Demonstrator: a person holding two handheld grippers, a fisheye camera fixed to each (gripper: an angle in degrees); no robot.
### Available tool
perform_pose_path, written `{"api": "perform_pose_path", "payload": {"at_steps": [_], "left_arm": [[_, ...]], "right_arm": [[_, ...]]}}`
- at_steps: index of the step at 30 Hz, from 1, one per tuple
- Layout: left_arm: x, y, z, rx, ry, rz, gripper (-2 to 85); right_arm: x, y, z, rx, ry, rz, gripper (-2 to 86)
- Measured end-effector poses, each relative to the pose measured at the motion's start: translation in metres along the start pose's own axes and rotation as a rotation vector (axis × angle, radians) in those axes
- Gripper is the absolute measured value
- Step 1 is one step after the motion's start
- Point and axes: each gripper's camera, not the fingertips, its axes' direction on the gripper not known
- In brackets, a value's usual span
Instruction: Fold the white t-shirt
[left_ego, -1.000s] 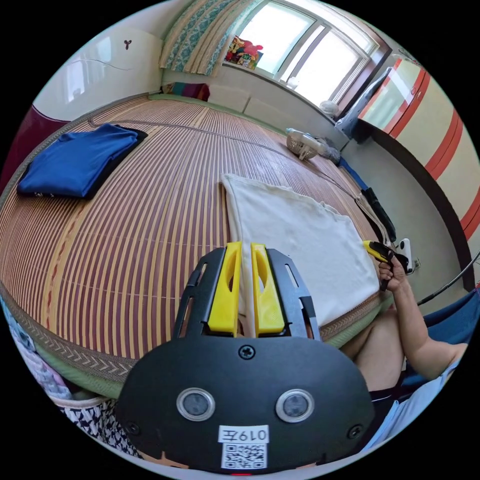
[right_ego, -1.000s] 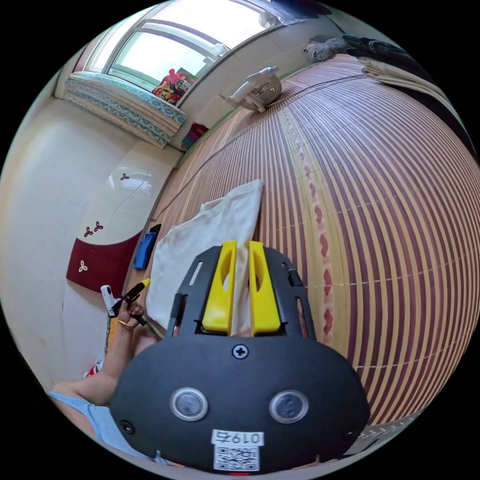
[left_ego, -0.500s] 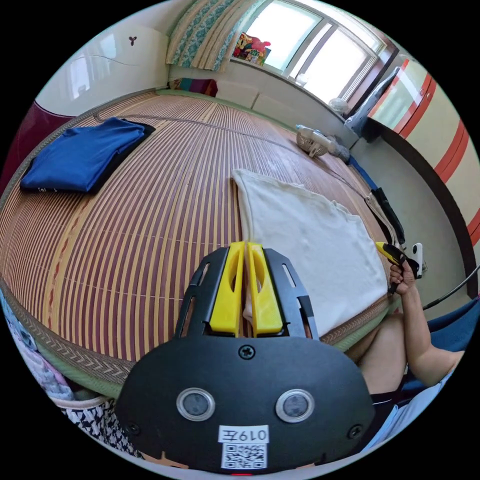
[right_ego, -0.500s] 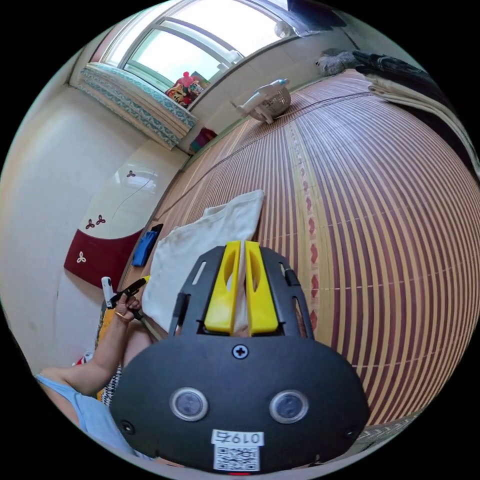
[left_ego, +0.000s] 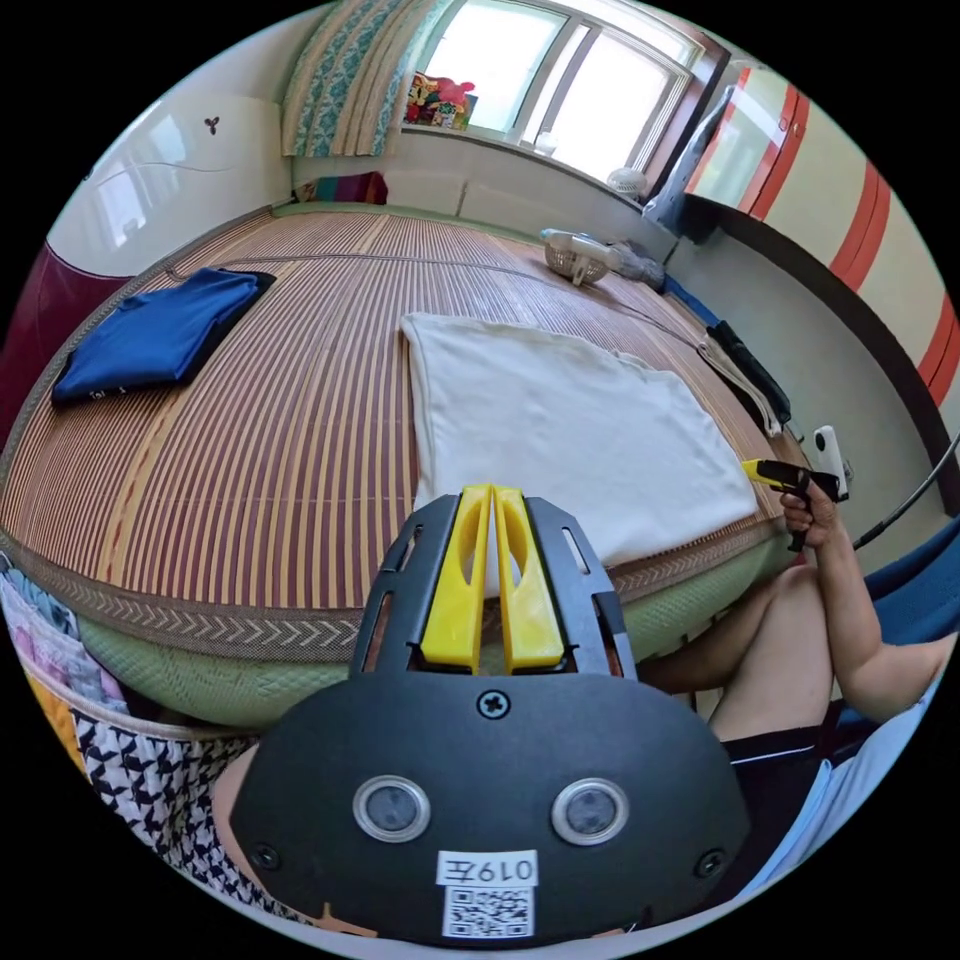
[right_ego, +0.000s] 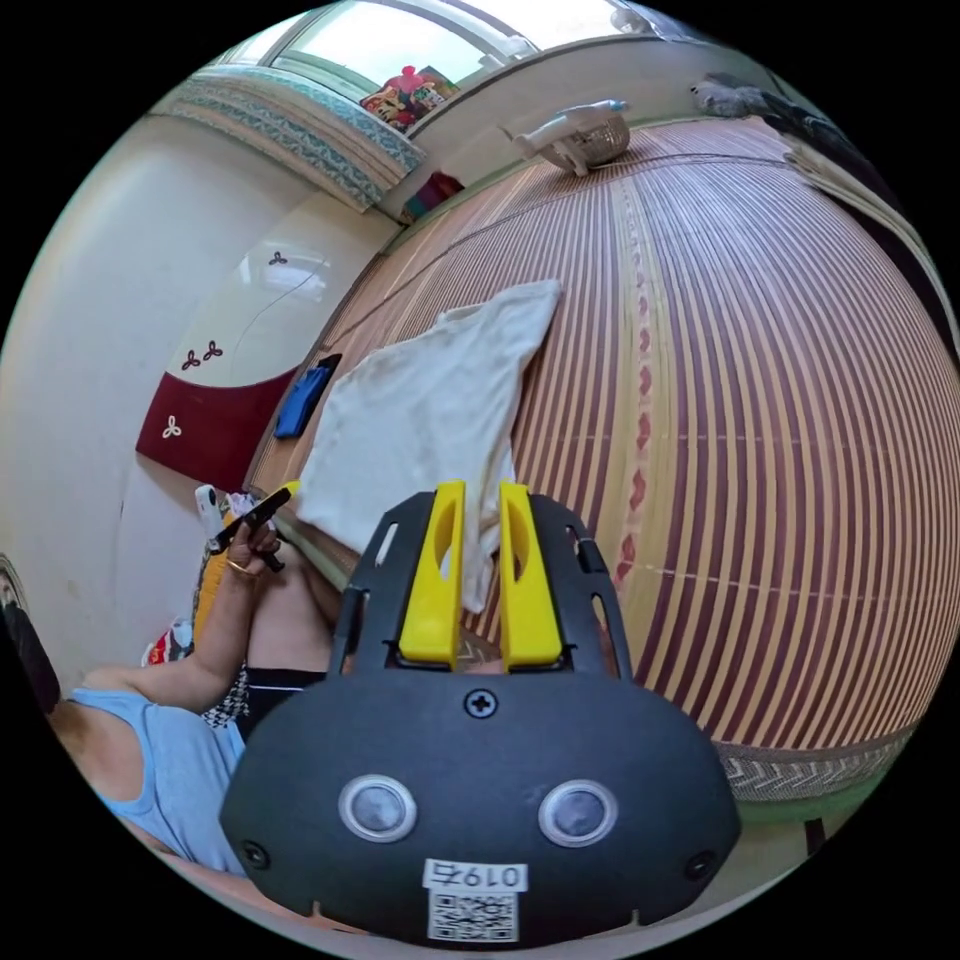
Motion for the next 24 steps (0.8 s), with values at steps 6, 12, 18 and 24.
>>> {"api": "perform_pose_path", "payload": {"at_steps": [6, 12, 18, 24], "left_arm": [[-0.013, 0.019, 0.006, -0.015, 0.01, -0.027, 1.1], [-0.018, 0.03, 0.006, -0.011, 0.009, -0.025, 1.1], [-0.029, 0.041, 0.007, -0.007, 0.019, -0.033, 0.9], [-0.043, 0.053, 0.006, 0.003, 0.036, -0.044, 0.8]], "right_arm": [[0.015, 0.017, -0.016, -0.014, -0.025, -0.002, 4.3], [0.032, 0.026, -0.03, -0.02, -0.112, 0.011, 6.2], [0.038, 0.031, -0.031, -0.067, -0.097, -0.014, 3.9], [0.052, 0.041, -0.046, -0.027, -0.115, 0.006, -0.7]]}}
